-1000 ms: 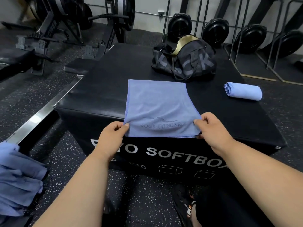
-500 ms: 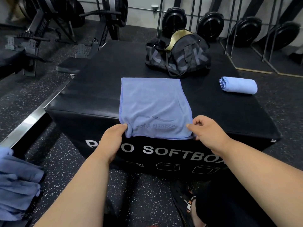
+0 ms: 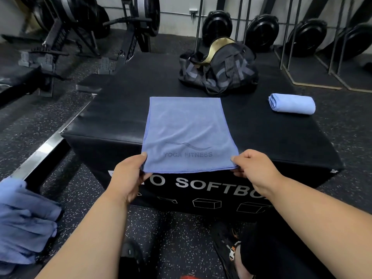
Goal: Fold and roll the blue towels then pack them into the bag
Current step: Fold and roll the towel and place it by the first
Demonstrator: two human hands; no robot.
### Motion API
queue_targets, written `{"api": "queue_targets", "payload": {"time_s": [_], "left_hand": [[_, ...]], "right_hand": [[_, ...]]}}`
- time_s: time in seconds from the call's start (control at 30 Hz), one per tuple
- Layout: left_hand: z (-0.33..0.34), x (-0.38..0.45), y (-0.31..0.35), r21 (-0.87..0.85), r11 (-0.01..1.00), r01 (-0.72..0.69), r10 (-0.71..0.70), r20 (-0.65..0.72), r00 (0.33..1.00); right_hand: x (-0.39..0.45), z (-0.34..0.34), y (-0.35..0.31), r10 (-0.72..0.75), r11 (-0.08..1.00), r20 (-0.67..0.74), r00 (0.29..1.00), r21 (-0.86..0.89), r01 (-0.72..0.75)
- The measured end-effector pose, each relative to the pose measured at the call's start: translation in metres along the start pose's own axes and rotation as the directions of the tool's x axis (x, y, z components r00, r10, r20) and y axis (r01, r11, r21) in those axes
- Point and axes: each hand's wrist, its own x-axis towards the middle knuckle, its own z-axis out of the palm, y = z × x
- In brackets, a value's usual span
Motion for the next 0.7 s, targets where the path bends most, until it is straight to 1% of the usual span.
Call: {"api": "queue_targets", "payload": {"time_s": [0.1, 0.23, 0.33, 0.4, 0.47, 0.53, 0.63, 0.7], "left_hand": [[0.001, -0.010, -0.002, -0.003, 1.000, -0.019, 0.019, 0.017, 1.000], [-0.004, -0.018, -0.008, 0.048, 0.999, -0.025, 0.024, 0.025, 0.999], [-0.002, -0.026, -0.011, 0.035, 0.999, -0.018, 0.019, -0.045, 0.999], [0.001, -0.031, -0.008, -0.020, 1.000, -0.016, 0.014, -0.079, 0.997], [0.003, -0.035, -0.003, -0.137, 0.991, 0.006, -0.021, -0.111, 0.994], [0.004, -0.040, 0.002, -0.228, 0.974, 0.015, -0.050, -0.150, 0.987], [0.007, -0.048, 0.010, -0.318, 0.948, 0.010, -0.049, -0.114, 0.992], [0.012, -0.056, 0.016, -0.333, 0.943, -0.005, -0.029, -0.099, 0.995]], "right_hand": [[-0.005, -0.001, -0.002, 0.037, 0.996, -0.004, 0.999, 0.081, -0.036], [-0.007, -0.003, -0.002, 0.098, 0.985, 0.020, 0.995, 0.141, -0.100], [-0.009, -0.004, -0.002, 0.108, 0.982, 0.050, 0.993, 0.148, -0.114], [-0.012, -0.005, -0.003, 0.093, 0.980, 0.062, 0.994, 0.173, -0.103], [-0.016, -0.007, -0.006, 0.056, 0.978, 0.063, 0.996, 0.197, -0.067], [-0.020, -0.010, -0.010, -0.015, 0.982, 0.075, 0.997, 0.190, 0.001], [-0.030, -0.012, -0.017, -0.136, 0.980, 0.125, 0.983, 0.163, 0.115], [-0.037, -0.011, -0.022, -0.211, 0.973, 0.153, 0.965, 0.127, 0.192]]}}
